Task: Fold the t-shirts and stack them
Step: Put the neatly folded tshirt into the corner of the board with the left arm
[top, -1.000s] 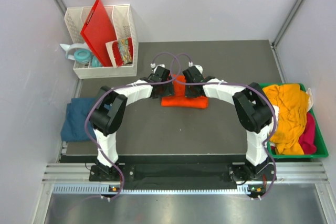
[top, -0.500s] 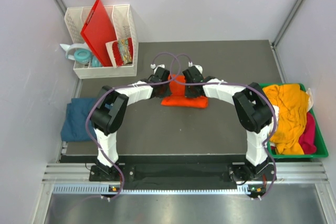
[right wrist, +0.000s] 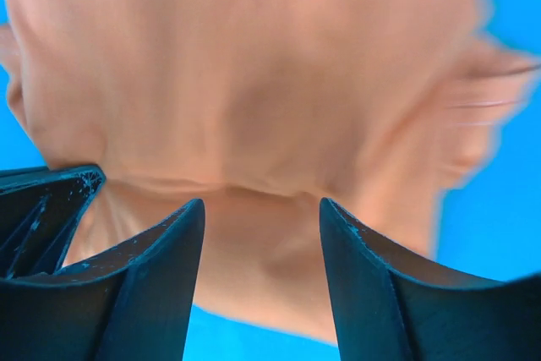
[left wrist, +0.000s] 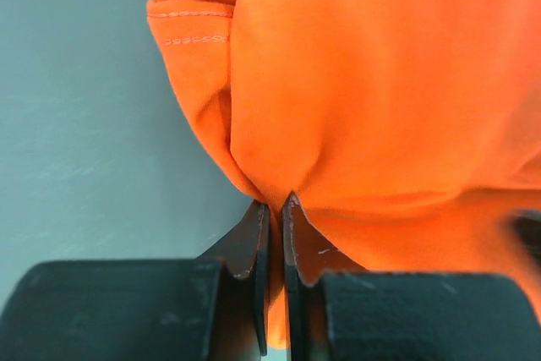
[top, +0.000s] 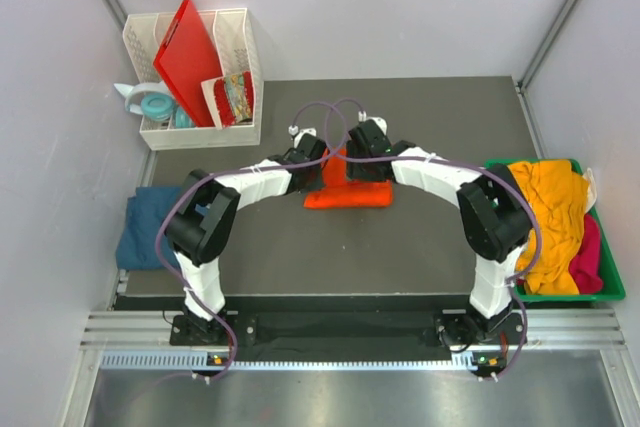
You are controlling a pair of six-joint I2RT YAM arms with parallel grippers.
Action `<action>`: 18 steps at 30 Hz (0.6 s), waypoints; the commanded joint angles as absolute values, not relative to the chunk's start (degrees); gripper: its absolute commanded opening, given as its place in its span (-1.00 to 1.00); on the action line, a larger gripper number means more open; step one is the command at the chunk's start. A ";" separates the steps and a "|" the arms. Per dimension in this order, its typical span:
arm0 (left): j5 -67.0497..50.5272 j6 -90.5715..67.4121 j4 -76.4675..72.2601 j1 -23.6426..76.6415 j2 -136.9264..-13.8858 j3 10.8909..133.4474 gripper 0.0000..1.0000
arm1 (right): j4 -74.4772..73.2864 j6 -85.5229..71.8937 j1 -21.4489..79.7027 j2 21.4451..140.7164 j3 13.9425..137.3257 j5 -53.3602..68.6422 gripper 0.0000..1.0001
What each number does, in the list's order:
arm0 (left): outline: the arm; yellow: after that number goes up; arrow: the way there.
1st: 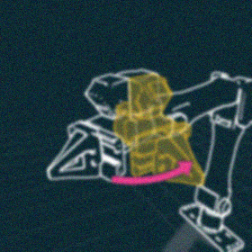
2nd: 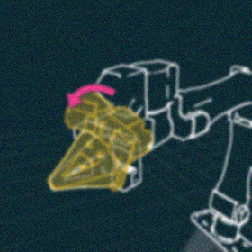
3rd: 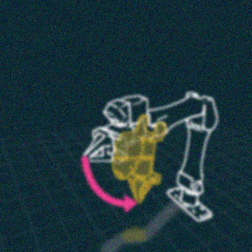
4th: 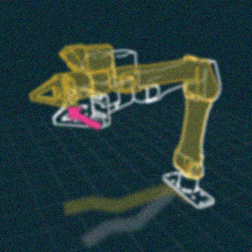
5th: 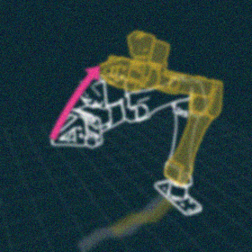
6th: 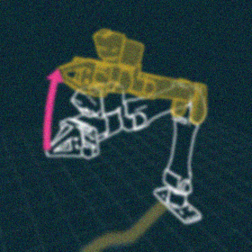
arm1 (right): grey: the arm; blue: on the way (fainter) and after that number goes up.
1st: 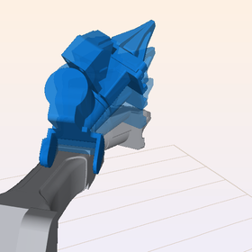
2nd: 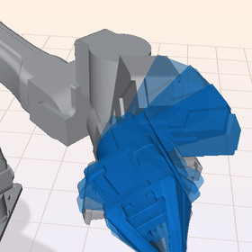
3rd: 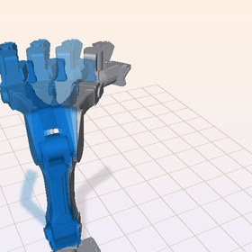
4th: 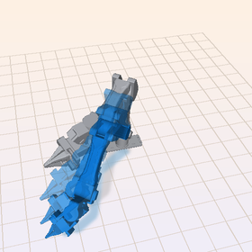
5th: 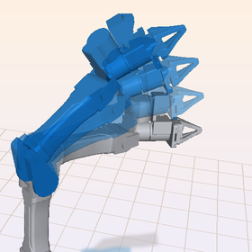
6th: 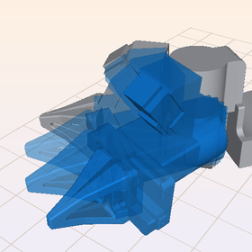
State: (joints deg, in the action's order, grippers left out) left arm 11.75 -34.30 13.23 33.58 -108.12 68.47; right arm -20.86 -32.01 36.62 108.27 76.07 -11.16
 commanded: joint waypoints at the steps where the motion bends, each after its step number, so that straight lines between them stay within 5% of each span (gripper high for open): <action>1: 16.52 -31.38 20.56 33.13 -103.11 69.17 -1.00 | -23.72 -30.41 36.74 99.50 81.56 -15.99 0.15; 18: 26.63 -26.19 41.83 36.30 -86.50 78.93 -1.00 | -21.98 -32.61 36.74 85.08 67.42 -19.95 0.11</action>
State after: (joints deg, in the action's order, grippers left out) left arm 21.45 -28.25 33.78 35.46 -93.78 76.07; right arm -23.35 -31.73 36.62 87.37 70.39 -19.46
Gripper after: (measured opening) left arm 0.085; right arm 0.562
